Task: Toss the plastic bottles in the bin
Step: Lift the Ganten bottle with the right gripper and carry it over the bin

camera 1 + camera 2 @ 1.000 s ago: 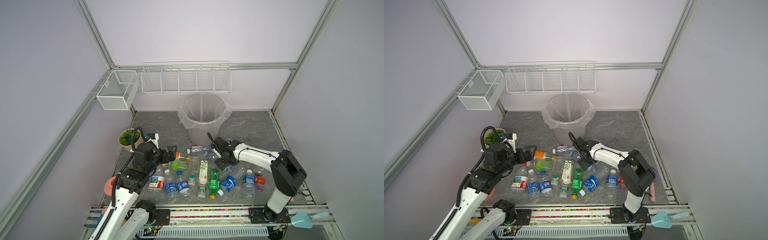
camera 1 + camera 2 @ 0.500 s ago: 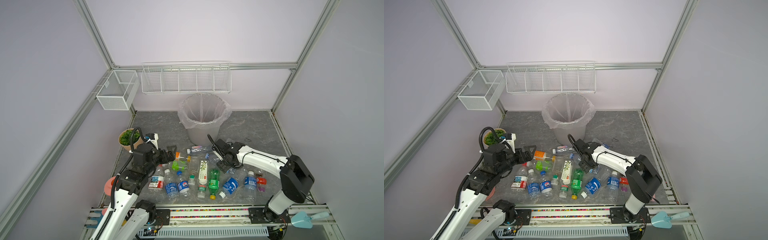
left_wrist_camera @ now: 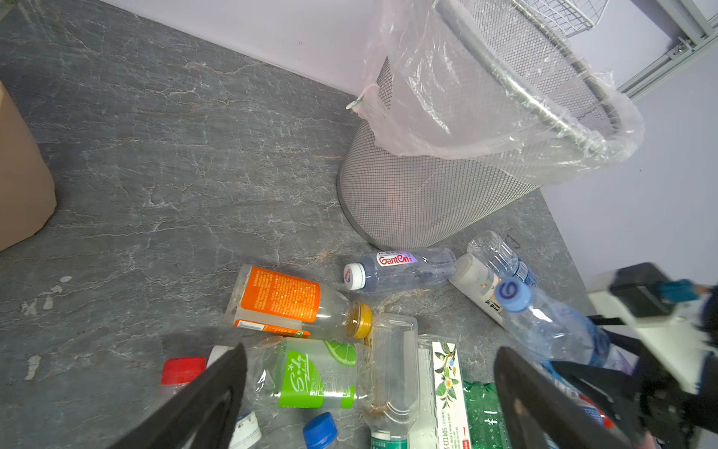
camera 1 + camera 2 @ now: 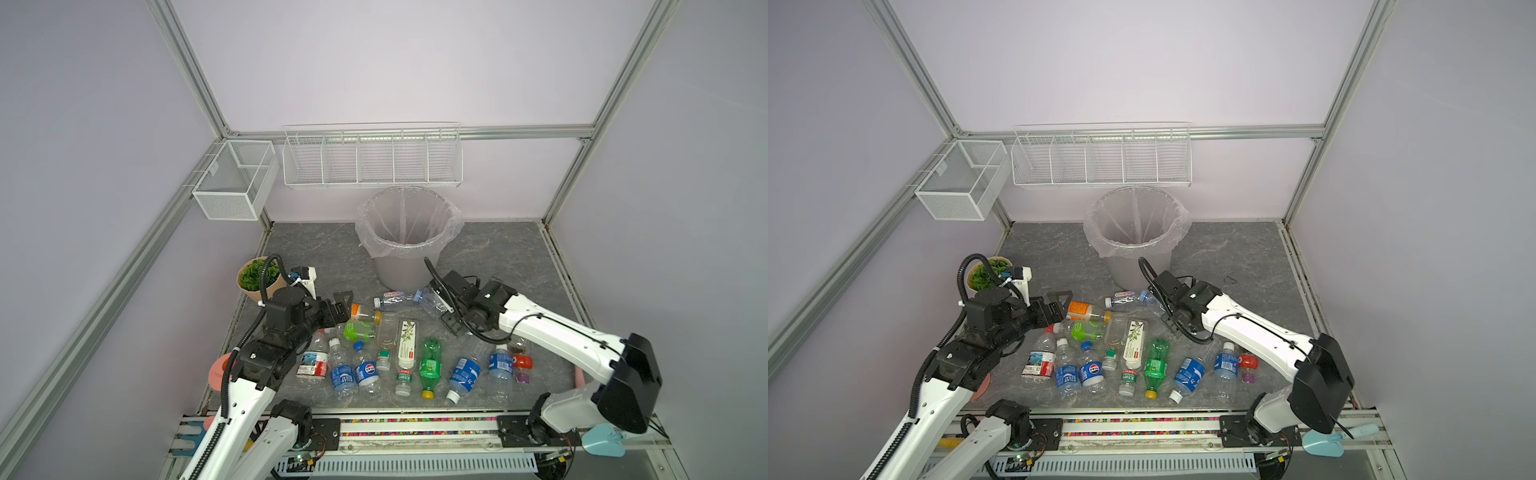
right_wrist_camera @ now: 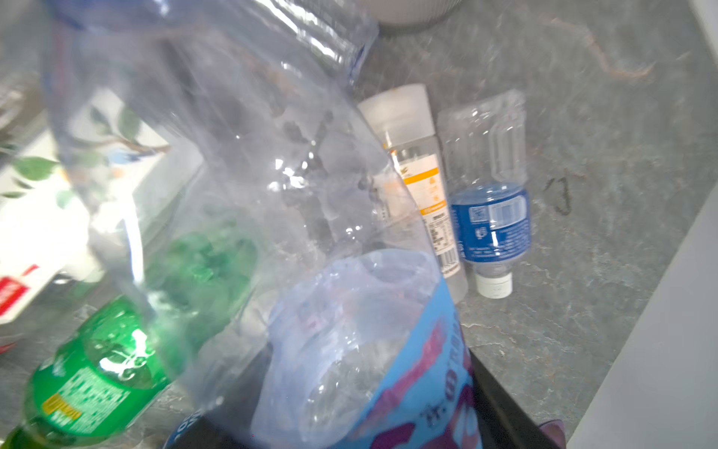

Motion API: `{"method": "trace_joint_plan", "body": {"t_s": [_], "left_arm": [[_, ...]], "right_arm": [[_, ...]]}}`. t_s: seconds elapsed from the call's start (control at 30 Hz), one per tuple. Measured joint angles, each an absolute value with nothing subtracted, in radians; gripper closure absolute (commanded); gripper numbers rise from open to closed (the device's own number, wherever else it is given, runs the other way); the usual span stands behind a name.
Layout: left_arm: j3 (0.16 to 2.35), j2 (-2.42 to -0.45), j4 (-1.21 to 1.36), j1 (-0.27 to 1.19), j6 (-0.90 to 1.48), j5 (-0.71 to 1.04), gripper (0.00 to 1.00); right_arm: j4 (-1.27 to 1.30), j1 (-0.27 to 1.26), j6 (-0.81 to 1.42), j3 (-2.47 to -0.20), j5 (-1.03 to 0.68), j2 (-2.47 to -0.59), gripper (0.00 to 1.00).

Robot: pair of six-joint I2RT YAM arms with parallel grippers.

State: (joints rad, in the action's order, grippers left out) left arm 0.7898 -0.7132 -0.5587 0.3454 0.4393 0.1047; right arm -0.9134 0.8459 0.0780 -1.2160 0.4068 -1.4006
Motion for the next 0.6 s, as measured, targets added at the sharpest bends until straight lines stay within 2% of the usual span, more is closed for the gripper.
{"method": "trace_joint_plan", "body": {"t_s": [0.3,0.6], "left_arm": [[0.806,-0.728,-0.558,0.345,0.439,0.106,0.01],[0.806,-0.727,-0.559,0.345,0.439,0.11,0.02]], "right_arm": [[-0.954,0.849,0.067,-1.399,0.466,-1.165,0.71],[-0.889,0.849,-0.022,-1.721,0.498,-1.173,0.68]]}}
